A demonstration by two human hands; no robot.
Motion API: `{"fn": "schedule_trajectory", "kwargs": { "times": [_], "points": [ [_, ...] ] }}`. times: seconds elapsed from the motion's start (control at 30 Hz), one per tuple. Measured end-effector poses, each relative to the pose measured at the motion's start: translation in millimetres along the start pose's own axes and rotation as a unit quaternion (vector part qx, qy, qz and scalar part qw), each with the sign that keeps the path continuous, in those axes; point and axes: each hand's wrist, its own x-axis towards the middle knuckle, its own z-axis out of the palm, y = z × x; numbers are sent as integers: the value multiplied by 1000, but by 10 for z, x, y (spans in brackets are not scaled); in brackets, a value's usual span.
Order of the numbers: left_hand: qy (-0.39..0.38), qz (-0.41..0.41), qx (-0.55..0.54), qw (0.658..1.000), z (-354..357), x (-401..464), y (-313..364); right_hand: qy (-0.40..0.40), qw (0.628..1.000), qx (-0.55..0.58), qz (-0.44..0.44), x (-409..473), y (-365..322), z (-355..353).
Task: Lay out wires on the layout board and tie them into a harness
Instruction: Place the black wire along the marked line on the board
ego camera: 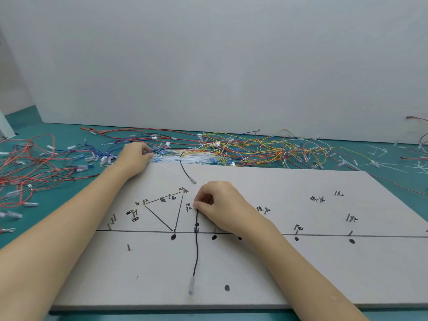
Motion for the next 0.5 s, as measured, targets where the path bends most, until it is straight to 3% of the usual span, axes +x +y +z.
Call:
{"fn": "schedule_trajectory", "kwargs": {
  "times": [0.17, 0.33, 0.43, 0.5],
  "points": [
    [28, -11, 15, 999, -3, 63, -87, 2, 1000, -4, -3, 3, -1, -4],
    [40, 37, 16, 998, 20, -10, 107, -2, 1000, 1, 1, 2, -5, -3],
    [-14, 54, -52, 997, 78, -90, 388, -1, 1000, 0, 3, 6, -8, -5],
    [-70, 52, -31, 996, 133, -148, 579, 1, 1000, 2, 4, 6, -12, -7]
  ]
}}
